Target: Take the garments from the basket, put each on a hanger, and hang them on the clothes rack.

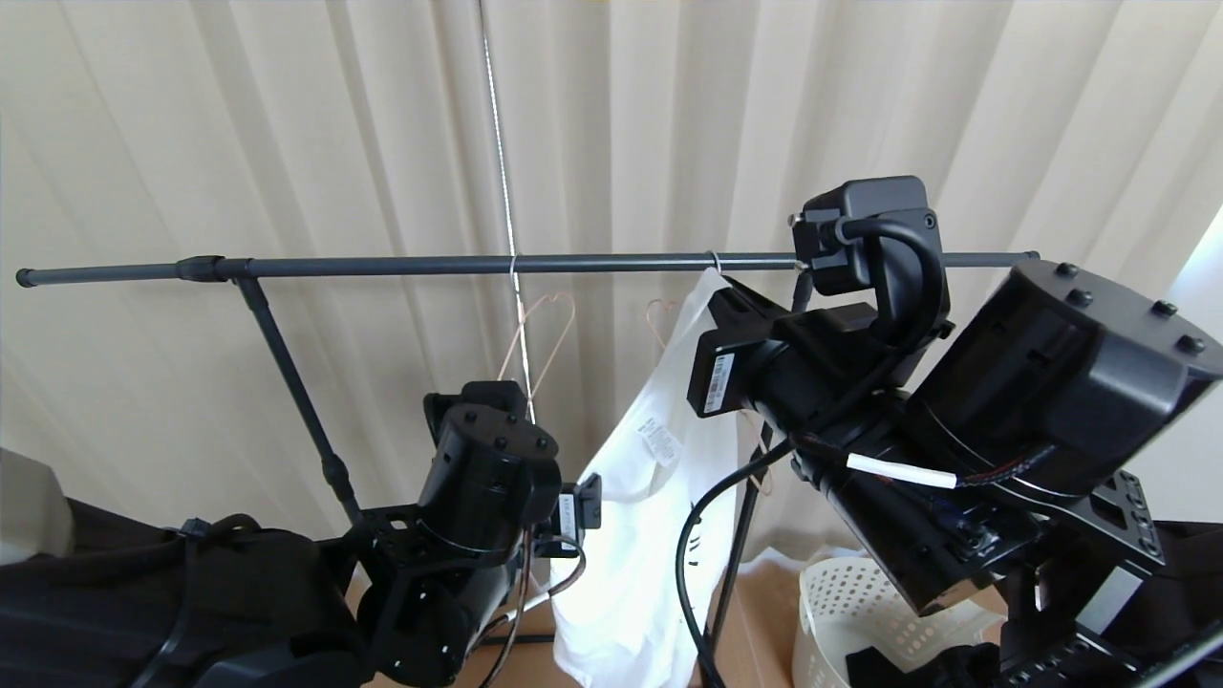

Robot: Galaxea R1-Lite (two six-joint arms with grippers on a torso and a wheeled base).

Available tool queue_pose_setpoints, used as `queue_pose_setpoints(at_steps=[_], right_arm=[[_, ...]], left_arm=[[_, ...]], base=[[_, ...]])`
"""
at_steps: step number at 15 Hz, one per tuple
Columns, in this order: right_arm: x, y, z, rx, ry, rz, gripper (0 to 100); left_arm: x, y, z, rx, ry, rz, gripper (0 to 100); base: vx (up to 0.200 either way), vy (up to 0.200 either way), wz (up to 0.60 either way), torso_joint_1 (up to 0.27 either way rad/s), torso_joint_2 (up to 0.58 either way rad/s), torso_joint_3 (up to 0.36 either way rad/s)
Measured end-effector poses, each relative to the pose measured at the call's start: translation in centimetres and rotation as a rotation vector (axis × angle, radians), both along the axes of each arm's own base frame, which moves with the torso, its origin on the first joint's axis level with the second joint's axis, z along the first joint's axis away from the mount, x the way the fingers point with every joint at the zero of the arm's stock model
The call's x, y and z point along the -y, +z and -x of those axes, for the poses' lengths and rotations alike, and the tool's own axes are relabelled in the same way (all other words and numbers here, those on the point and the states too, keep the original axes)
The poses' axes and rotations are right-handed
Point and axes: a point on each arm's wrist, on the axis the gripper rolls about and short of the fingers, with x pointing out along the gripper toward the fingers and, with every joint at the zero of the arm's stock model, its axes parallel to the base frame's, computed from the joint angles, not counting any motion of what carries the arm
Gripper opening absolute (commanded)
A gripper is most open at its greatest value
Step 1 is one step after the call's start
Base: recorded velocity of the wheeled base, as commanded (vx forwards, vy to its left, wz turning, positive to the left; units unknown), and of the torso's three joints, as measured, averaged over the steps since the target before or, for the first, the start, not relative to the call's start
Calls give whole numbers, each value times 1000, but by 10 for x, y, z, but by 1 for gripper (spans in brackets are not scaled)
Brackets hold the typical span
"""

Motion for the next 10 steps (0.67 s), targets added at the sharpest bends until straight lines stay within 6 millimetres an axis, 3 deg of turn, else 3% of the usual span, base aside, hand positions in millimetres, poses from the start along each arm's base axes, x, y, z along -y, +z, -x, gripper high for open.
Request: queue_pose_setpoints(at_steps=[6, 10], right_arm=[[6, 2, -5, 11, -15, -3, 0], [18, 3, -21, 18, -57, -2, 0]], left_arm=[[-9, 2, -5, 6, 28, -5, 100], [-17, 7, 4, 18, 7, -34, 100]], base=[[0, 0, 0, 0, 0, 0], [0, 0, 0, 0, 0, 0]])
